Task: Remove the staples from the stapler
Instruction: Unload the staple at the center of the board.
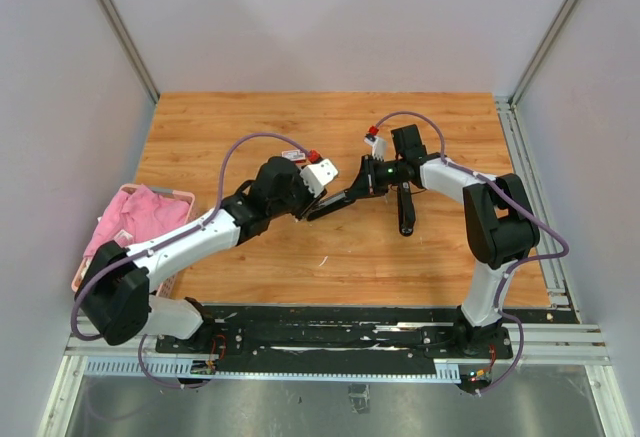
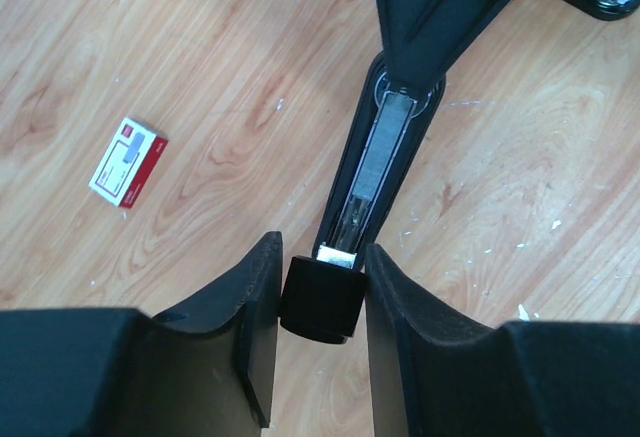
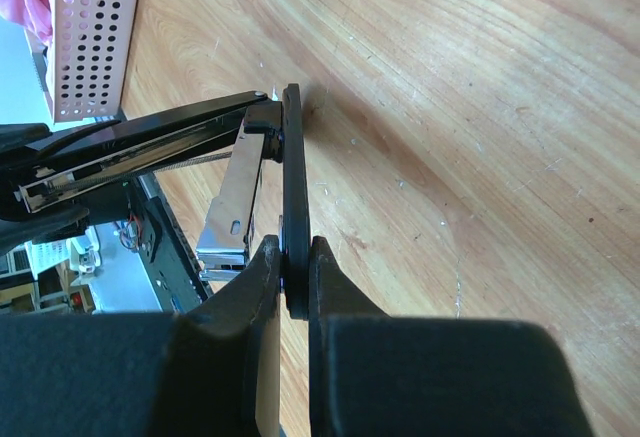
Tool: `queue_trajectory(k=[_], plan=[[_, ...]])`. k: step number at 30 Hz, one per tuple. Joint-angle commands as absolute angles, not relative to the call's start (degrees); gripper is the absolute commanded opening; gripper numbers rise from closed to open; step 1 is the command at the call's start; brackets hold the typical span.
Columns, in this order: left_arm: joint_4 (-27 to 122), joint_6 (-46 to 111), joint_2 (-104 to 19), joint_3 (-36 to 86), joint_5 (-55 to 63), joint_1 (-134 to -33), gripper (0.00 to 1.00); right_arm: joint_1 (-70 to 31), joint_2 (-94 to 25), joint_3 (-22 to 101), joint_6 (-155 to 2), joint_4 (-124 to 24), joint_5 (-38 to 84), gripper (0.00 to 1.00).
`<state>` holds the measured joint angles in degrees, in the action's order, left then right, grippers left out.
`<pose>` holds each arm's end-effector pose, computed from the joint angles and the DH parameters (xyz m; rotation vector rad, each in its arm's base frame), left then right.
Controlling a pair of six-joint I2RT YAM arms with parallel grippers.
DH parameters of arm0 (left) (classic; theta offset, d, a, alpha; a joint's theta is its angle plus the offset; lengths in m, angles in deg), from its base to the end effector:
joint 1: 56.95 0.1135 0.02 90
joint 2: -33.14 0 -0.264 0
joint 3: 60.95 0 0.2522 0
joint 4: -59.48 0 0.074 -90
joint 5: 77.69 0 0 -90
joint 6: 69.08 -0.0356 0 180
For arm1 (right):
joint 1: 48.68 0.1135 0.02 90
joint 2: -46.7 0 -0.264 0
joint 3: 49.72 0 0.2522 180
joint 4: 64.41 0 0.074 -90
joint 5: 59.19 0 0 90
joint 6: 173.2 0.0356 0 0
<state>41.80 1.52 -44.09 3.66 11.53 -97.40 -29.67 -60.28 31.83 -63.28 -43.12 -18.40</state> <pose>0.2298 -0.1965 0.2606 1.0589 1.8231 -0.2351 0.3614 0.1530 0.1869 -0.4133 2.3822 1.3416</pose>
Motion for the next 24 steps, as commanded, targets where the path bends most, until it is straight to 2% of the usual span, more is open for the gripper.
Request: queue_trajectory(k=[1, 5, 13, 24], plan=[[42.0, 0.6, -42.9, 0.9, 32.1, -93.2, 0.11, -30.6, -62.1, 30.9, -65.6, -36.9, -10.8, 0.0], [42.2, 0.3, -42.6, 0.1, 35.6, -93.2, 0.3, -30.6, -62.2, 31.0, -65.6, -37.0, -10.9, 0.0], [43.2, -0.9, -41.6, -2.1, 40.2, -93.2, 0.59, -30.6, -62.1, 30.9, -65.6, -37.0, -11.3, 0.0], [43.8, -2.4, -41.8, -5.2, 37.8, -91.5, 0.7, -30.5, -62.3, 31.1, -65.6, -37.0, -11.9, 0.0]])
